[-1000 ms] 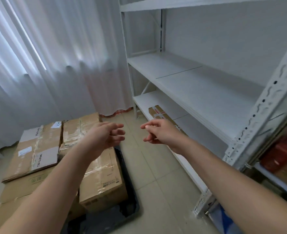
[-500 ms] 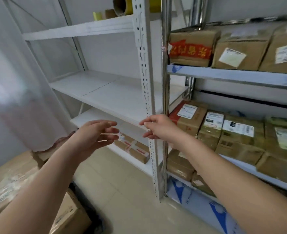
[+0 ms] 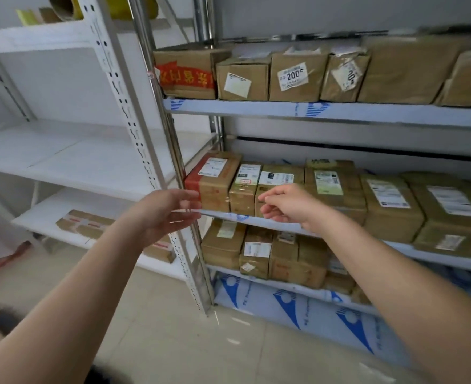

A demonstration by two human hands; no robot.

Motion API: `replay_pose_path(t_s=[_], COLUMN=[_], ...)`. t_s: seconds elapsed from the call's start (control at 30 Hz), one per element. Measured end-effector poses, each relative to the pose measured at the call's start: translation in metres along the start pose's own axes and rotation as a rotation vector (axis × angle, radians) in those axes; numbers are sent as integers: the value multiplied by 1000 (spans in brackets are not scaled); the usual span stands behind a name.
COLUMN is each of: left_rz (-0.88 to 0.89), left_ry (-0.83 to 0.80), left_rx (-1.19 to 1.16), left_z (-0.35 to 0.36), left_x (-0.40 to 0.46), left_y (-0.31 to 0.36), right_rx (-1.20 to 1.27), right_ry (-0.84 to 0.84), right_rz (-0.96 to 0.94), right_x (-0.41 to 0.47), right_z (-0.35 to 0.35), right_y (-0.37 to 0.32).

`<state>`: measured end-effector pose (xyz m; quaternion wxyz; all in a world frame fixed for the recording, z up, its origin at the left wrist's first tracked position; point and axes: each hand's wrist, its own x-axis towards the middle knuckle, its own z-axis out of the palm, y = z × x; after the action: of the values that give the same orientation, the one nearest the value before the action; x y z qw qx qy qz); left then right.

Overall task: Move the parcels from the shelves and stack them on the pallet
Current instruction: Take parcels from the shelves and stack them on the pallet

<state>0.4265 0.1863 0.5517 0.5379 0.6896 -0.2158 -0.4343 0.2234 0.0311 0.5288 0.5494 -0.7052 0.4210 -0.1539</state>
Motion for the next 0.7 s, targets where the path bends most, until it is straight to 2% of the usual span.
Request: replay_pose_path(t_s=[0.17, 0.47, 0.7], left_rz=[-17, -222, -363], left_ry=[-22, 176, 273], left_rx=[-2, -168, -238], left_z=[32, 48, -1], left_x=[34, 137, 166], left_y=[0, -75, -147], right_rx=[4, -31, -78], right_ry=[-19, -236, -269], right_rz=[86, 249, 369], right_x=[29, 116, 177], right_z=[-16, 6, 75], right_y=[31, 105, 138])
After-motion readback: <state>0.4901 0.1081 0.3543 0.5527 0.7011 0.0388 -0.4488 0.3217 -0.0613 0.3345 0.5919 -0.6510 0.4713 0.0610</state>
